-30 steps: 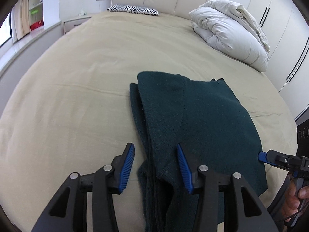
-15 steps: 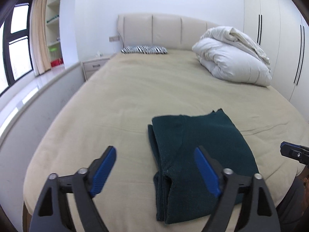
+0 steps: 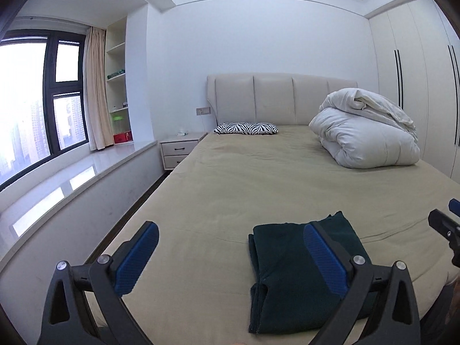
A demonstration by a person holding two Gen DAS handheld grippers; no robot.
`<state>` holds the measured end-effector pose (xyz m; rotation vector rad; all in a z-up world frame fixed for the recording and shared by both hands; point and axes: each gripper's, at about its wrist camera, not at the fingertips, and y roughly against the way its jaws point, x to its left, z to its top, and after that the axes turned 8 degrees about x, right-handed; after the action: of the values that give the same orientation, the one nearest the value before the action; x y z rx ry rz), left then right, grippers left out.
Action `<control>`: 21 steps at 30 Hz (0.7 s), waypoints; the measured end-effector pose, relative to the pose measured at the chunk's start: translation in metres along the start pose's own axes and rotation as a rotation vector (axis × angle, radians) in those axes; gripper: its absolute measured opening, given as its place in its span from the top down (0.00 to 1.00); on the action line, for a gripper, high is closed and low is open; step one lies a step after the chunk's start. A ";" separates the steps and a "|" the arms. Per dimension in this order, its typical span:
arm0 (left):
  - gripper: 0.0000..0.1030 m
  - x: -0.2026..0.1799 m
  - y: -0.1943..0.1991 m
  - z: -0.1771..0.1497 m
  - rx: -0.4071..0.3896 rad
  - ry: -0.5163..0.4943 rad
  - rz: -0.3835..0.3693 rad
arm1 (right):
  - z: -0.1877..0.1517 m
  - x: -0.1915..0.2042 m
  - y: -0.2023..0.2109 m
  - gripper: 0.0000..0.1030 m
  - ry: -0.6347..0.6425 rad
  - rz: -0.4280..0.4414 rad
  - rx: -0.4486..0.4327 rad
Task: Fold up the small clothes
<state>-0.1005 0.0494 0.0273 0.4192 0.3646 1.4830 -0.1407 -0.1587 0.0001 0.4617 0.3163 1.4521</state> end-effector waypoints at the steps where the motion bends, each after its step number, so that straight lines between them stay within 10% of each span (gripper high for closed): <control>1: 0.00 0.001 0.002 -0.001 0.011 0.002 0.014 | 0.001 0.000 0.003 0.00 0.012 -0.015 0.001; 6: 0.00 -0.003 -0.006 -0.010 0.068 -0.043 0.091 | 0.003 -0.005 0.012 0.00 -0.001 -0.021 0.024; 21: 0.00 -0.008 -0.080 -0.061 0.436 0.020 -0.014 | -0.018 -0.019 -0.034 0.00 -0.129 -0.081 0.330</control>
<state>-0.0602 0.0407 -0.0655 0.7456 0.7097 1.3914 -0.1210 -0.1775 -0.0336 0.7970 0.4686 1.2881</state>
